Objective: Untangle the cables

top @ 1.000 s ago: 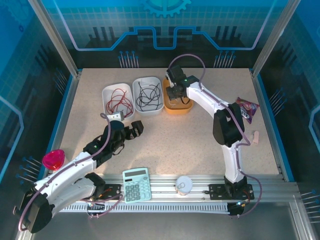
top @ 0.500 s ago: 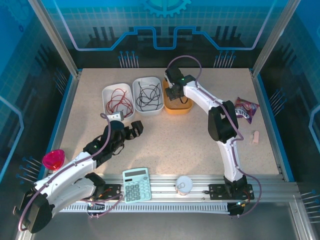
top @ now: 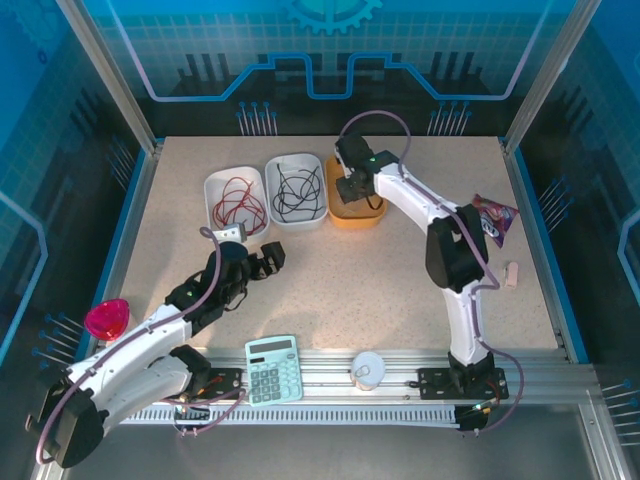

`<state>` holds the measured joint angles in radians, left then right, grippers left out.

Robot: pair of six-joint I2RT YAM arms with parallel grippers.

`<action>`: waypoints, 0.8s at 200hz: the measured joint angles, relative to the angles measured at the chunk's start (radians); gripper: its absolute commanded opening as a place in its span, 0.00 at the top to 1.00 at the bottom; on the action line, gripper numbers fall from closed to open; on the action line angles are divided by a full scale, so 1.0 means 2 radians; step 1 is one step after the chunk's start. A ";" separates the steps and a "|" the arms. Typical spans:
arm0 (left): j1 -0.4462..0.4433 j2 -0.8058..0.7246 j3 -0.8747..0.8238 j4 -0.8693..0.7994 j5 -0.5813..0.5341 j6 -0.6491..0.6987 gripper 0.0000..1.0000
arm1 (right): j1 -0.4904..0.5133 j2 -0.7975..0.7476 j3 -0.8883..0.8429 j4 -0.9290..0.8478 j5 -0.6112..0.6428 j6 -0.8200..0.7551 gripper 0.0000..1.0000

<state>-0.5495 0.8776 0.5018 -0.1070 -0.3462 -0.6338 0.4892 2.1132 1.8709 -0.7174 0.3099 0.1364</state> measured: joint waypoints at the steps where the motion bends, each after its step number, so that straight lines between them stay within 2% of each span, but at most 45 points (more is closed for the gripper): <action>1: 0.000 -0.001 0.000 0.000 -0.001 0.001 0.01 | 0.000 -0.002 -0.002 0.001 0.000 -0.001 0.38; 33: 0.001 -0.018 0.000 -0.009 -0.010 0.006 0.01 | 0.000 -0.108 -0.098 0.029 0.021 0.006 0.24; 82: 0.002 -0.057 -0.002 -0.019 -0.032 0.023 0.01 | 0.000 -0.265 -0.272 0.091 0.062 0.016 0.10; 96: 0.002 -0.072 -0.009 -0.020 -0.040 0.030 0.01 | 0.000 -0.307 -0.322 0.111 0.072 0.015 0.00; 127: 0.003 -0.103 -0.026 -0.023 -0.061 0.047 0.01 | -0.004 -0.394 -0.413 0.155 0.092 0.015 0.00; 160: 0.006 -0.134 -0.050 -0.019 -0.097 0.070 0.01 | -0.009 -0.453 -0.488 0.219 0.104 -0.008 0.00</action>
<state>-0.5385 0.6106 0.4023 -0.1448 -0.5392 -0.4931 0.4717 1.2076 0.8948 -0.2802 0.5175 0.1211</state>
